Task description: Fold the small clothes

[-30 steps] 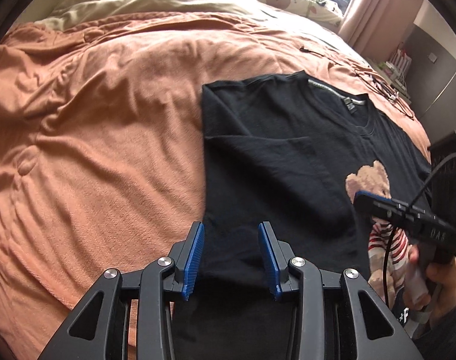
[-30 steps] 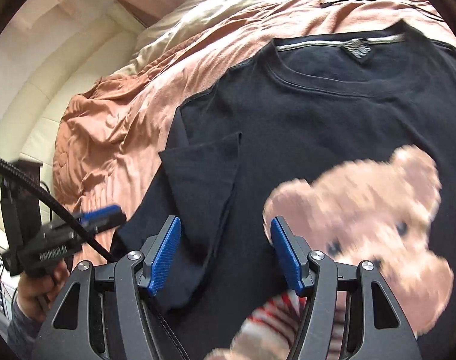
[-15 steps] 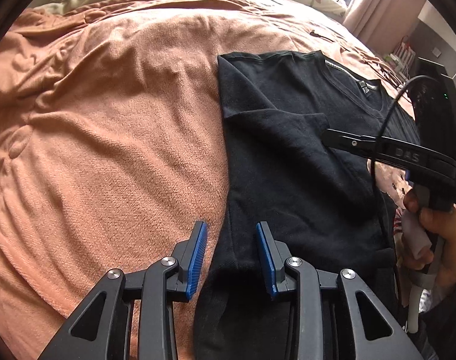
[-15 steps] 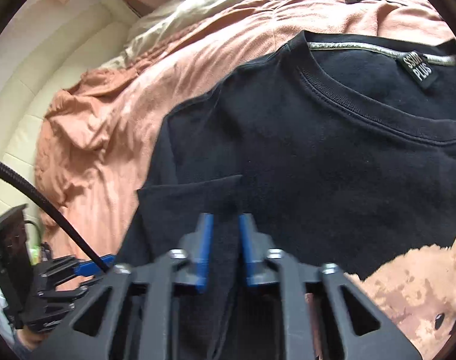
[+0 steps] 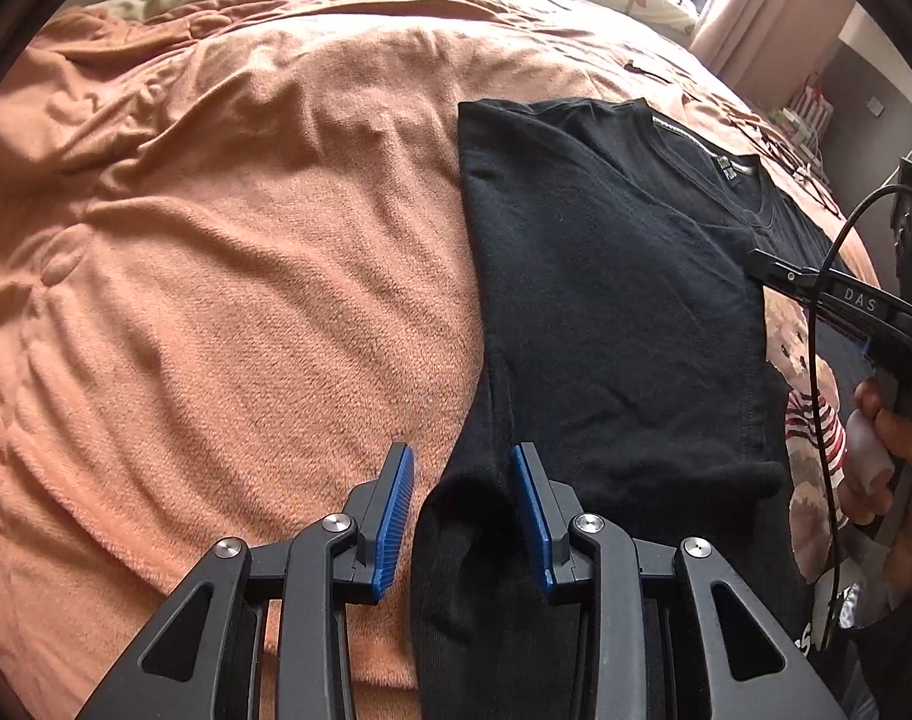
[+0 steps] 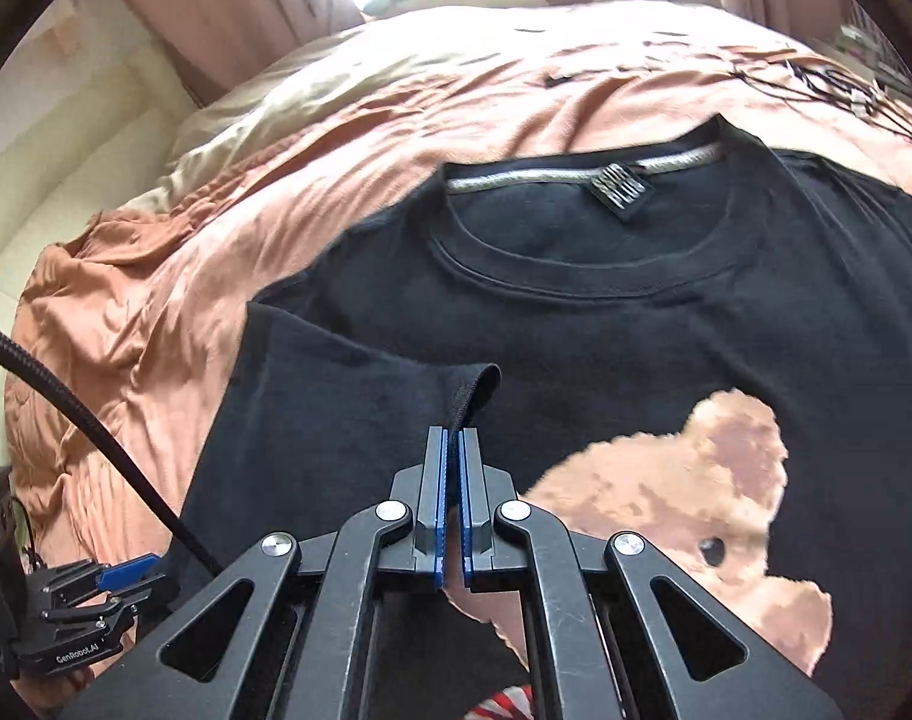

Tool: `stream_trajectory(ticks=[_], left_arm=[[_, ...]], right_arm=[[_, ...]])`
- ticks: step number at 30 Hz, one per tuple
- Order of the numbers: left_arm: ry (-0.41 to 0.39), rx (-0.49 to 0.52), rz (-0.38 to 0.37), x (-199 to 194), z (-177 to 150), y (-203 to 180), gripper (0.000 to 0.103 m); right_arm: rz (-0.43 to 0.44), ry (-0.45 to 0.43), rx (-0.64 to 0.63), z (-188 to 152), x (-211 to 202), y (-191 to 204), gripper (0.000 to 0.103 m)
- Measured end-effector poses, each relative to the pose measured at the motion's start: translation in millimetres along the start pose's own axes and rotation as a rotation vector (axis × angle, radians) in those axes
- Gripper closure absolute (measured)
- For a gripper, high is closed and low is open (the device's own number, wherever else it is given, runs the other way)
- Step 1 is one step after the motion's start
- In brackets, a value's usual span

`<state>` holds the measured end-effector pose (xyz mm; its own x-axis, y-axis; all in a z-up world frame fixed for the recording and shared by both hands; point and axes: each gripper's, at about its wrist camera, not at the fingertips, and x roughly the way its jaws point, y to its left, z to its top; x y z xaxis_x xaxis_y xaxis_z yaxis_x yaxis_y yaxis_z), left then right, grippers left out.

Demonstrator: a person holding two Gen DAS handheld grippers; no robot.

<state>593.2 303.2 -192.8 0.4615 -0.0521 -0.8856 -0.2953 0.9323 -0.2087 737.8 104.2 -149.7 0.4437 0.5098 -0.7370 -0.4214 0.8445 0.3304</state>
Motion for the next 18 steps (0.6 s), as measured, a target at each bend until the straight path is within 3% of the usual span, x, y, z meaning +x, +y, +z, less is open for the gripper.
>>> stream_trajectory(ticks=[4, 6, 7, 8, 13, 18], left_arm=[[0.003, -0.016, 0.000, -5, -5, 2, 0.067], [0.008, -0.018, 0.012, -7, -9, 2, 0.066], [0.012, -0.021, 0.026, -8, -12, 3, 0.067], [0.015, -0.026, 0.038, -9, -14, 3, 0.067], [-0.007, -0.108, 0.036, -25, -38, 9, 0.067], [-0.059, -0.173, 0.031, -53, -64, 8, 0.067]], right_arm=[[-0.016, 0.041, 0.009, 0, -3, 0, 0.101], [-0.025, 0.043, -0.001, -3, -9, 2, 0.086], [-0.023, 0.041, -0.004, -5, -11, 2, 0.063], [-0.009, 0.037, -0.002, -7, -17, 0, 0.047], [0.070, 0.031, -0.063, -17, -48, 3, 0.045], [0.054, 0.000, -0.258, -41, -64, 43, 0.045]])
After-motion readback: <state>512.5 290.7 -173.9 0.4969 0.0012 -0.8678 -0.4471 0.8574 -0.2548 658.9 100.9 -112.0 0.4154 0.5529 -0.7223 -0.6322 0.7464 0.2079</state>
